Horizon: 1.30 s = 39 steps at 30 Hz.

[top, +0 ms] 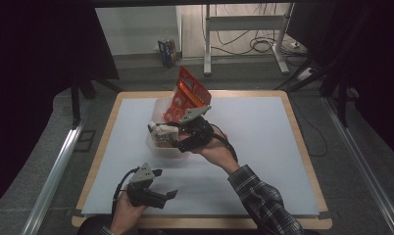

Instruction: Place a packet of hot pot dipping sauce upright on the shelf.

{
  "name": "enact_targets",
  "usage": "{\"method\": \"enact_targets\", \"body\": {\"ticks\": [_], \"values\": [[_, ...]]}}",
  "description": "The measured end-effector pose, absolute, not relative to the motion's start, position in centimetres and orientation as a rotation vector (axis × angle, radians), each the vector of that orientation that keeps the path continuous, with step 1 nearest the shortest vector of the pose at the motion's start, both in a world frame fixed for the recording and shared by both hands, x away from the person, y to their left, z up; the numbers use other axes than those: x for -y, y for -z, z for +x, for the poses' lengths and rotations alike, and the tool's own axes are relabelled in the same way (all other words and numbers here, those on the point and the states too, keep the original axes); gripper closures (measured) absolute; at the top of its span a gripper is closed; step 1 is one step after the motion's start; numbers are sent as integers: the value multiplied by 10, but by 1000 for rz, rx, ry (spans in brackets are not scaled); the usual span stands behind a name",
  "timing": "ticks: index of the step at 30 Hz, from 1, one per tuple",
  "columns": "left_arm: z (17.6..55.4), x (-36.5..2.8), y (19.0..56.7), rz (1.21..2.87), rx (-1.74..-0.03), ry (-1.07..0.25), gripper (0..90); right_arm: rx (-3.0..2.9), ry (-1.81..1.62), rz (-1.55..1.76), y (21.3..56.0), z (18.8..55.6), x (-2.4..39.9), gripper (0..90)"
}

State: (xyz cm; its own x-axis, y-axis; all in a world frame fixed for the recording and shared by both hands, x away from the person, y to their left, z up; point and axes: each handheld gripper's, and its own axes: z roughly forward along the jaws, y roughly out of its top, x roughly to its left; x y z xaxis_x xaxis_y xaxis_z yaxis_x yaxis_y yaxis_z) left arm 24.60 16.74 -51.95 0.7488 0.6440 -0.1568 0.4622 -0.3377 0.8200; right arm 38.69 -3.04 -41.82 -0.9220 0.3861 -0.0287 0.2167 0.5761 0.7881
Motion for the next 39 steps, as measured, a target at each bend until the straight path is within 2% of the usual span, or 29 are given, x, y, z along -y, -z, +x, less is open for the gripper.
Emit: {"method": "enact_targets", "body": {"ticks": [12, 26, 39], "values": [[245, -167, 520, 2002, -828, -249, 53, -2580, -1252, 543, 422, 381, 39, 128], [243, -165, 520, 2014, -811, -267, 48, -2579, -1252, 554, 426, 370, 50, 43], [241, -160, 521, 2041, -770, -319, 41, -2561, -1286, 575, 438, 362, 67, 13]]}}
